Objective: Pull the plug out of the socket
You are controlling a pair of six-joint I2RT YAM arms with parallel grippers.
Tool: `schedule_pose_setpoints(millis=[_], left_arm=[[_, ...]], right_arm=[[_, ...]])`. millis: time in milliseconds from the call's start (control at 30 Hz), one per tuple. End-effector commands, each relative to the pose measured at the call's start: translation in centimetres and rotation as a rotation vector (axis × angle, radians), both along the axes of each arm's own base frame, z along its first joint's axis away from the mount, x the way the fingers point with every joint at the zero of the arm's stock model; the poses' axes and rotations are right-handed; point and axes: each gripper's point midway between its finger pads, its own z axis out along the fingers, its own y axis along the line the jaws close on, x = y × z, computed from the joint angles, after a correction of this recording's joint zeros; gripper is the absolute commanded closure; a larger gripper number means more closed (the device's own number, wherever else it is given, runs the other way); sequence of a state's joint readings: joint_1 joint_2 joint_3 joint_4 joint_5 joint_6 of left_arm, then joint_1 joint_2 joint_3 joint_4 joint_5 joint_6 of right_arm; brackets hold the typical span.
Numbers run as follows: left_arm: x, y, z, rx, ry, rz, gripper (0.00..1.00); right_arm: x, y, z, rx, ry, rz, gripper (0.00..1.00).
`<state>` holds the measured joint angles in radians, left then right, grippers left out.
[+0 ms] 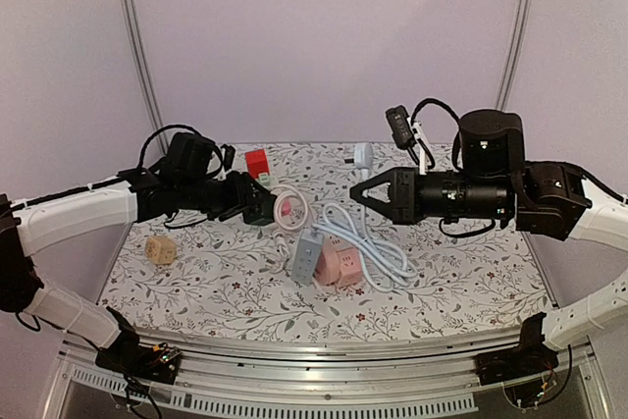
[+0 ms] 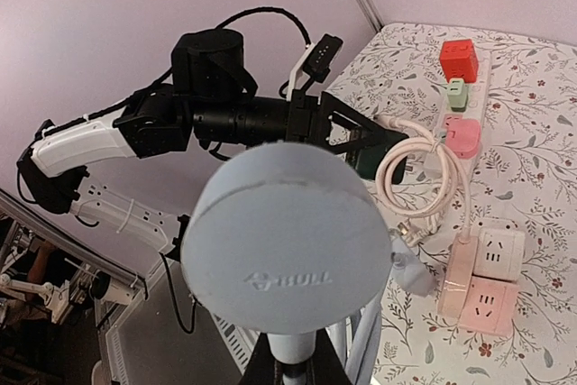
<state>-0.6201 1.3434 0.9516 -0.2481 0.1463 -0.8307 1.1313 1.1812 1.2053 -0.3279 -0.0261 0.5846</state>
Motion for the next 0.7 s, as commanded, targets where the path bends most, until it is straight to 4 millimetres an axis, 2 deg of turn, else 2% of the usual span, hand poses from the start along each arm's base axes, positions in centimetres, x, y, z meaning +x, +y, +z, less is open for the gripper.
schedule_pose_setpoints(millis=[0, 133, 233, 467, 667], left_arm=[[1.8, 1.1, 2.1, 0.005, -0.078, 0.044, 0.92], [1.7, 2.0, 1.7, -0.011, -0.06, 0.055, 0.92], [1.3, 2.0, 1.9, -0.029, -0.068, 0.039, 0.92], [-0.6, 2.0, 3.2, -0.05, -0.145, -0.045, 0.92], [-2.4, 1.6, 3.9, -0.102, -0.18, -0.118, 0.92]], right_arm=[[1.7, -2.9, 3.7, 0.033, -0.097, -0.146, 1.0], [2.0, -5.2, 4.7, 0.007, -0.158, -0.207, 1.0], [3.0, -7.5, 4.9, -0.046, -0.19, -0.3, 1.0], [7.1, -15.1, 1.7, -0.328, -0.168, -0.635, 1.0], [10.2, -20.5, -1.5, -0.444, -0.077, -0.811, 1.0]])
